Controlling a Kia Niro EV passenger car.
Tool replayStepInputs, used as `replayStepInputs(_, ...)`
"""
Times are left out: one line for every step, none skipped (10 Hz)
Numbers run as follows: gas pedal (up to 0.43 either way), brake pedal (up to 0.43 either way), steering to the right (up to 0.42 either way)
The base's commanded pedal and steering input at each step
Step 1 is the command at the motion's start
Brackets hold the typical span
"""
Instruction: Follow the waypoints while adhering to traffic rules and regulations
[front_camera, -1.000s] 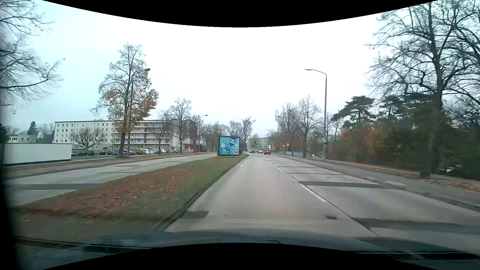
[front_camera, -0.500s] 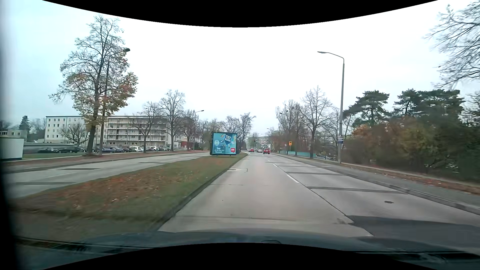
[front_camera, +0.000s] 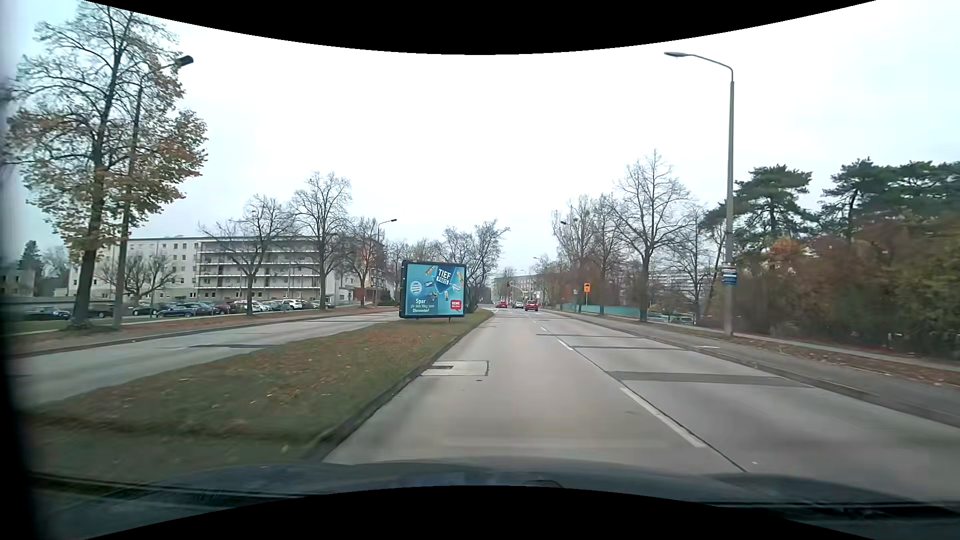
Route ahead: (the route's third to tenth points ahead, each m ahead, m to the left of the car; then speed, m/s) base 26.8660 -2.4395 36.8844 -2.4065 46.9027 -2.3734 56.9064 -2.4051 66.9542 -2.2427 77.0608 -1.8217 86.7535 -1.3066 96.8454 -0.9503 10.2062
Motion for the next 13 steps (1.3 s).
replayStepInputs(0.067, 0.0, 0.005)
replayStepInputs(0.067, 0.0, 0.005)
replayStepInputs(0.067, 0.0, 0.005)
replayStepInputs(0.067, 0.0, 0.005)
replayStepInputs(0.067, 0.0, 0.005)
replayStepInputs(0.067, 0.0, 0.004)
replayStepInputs(0.067, 0.0, 0.004)
replayStepInputs(0.047, 0.0, 0.004)
replayStepInputs(0.047, 0.0, 0.004)
replayStepInputs(0.047, 0.0, 0.003)
replayStepInputs(0.047, 0.0, 0.003)
replayStepInputs(0.047, 0.0, 0.003)
replayStepInputs(0.047, 0.0, 0.003)
